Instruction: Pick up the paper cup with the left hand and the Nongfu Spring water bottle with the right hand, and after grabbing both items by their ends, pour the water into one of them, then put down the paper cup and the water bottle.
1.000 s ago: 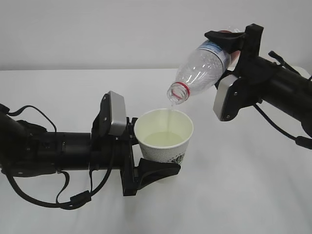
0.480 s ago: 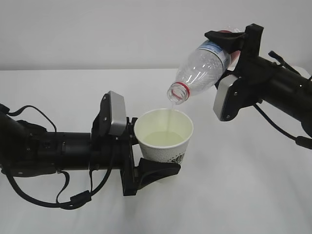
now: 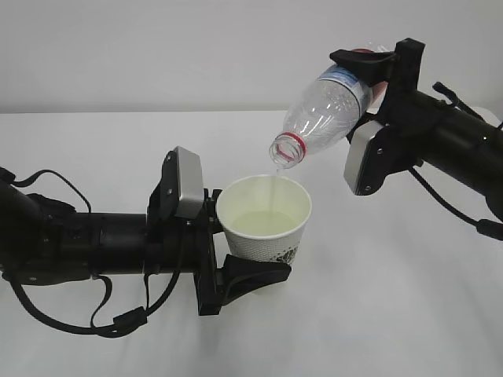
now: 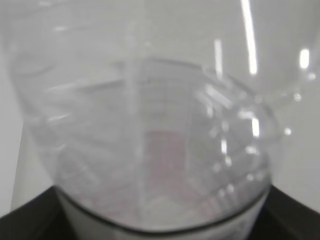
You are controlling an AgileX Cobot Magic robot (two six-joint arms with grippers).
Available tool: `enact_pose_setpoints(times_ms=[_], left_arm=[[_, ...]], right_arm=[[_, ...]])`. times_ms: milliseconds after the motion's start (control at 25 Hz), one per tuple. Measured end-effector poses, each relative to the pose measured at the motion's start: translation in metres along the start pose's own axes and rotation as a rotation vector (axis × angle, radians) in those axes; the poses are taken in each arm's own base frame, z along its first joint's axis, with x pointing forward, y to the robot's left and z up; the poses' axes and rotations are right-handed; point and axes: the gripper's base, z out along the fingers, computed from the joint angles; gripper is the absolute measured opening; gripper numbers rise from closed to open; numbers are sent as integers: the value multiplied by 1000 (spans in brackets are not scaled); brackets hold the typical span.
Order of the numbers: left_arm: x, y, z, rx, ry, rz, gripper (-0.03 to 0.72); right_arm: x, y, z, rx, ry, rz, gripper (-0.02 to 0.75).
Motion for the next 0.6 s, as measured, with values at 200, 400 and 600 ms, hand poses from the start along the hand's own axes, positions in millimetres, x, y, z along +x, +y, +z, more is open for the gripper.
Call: enact_pose_setpoints(times_ms=[200,400,600], left_arm=[[0,0,0,0,0,0,599],[0,0,0,0,0,0,599],[0,0,0,-1,2,0,599]], right_arm=[[0,0,0,0,0,-13,541],[0,0,0,0,0,-15,541],[0,0,0,1,0,-17,541]])
